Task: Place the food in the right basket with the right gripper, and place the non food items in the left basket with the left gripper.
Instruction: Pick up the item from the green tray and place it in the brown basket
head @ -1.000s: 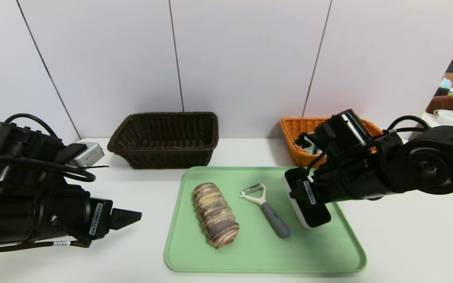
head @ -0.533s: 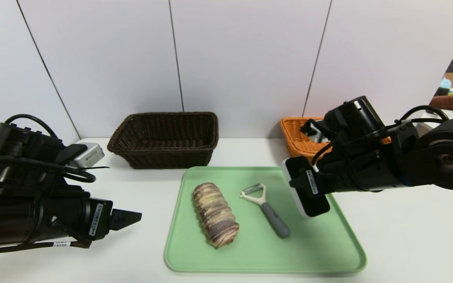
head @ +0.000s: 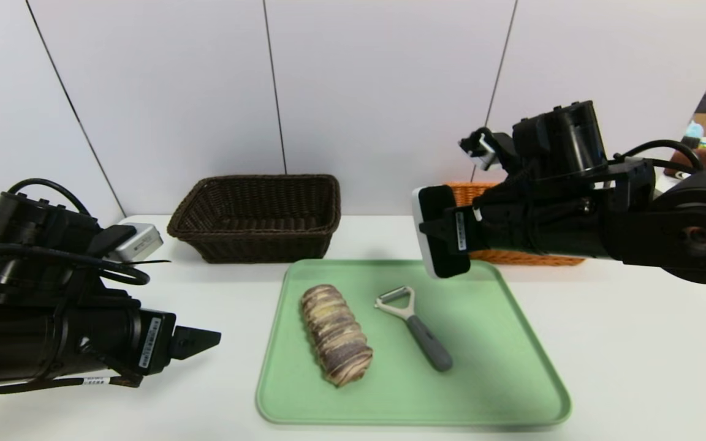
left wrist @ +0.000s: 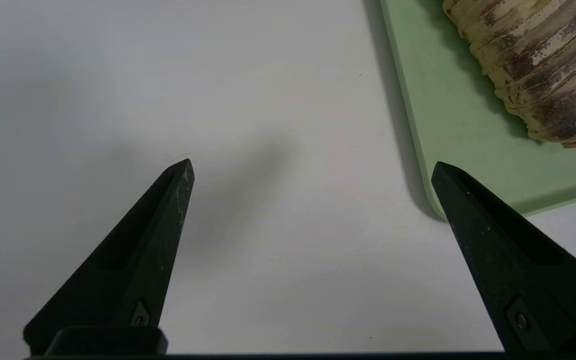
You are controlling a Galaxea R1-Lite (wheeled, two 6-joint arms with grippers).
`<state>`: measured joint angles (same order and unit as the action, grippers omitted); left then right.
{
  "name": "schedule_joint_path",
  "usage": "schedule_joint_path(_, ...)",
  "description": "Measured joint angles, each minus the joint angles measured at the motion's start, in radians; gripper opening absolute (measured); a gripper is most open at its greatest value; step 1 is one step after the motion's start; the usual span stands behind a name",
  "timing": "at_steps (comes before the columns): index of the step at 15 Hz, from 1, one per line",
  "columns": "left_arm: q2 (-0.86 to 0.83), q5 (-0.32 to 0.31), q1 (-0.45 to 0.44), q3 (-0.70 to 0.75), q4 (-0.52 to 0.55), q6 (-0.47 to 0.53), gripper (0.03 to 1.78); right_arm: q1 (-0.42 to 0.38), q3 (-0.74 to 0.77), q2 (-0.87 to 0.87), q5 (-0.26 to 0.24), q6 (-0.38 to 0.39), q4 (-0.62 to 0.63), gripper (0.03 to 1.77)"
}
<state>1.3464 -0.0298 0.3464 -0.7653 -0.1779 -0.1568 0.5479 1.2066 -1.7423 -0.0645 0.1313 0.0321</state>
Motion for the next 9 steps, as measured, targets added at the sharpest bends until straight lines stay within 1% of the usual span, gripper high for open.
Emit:
schedule_joint_path(3,0.003,-0.001,0.000,0.001,0.000,-0.001,1.69,0.016,0.091,-0.040,0.008,0.000,0.039,0.92)
schedule_joint_path(7,0.003,-0.001,0.000,0.006,0.000,-0.002,1.69,0.058,0.237,-0.107,0.011,-0.004,0.049,0.92)
schedule_joint_path(9,0.003,0.000,0.000,0.008,0.000,-0.003,1.69,0.079,0.318,-0.157,0.021,-0.007,0.062,0.92)
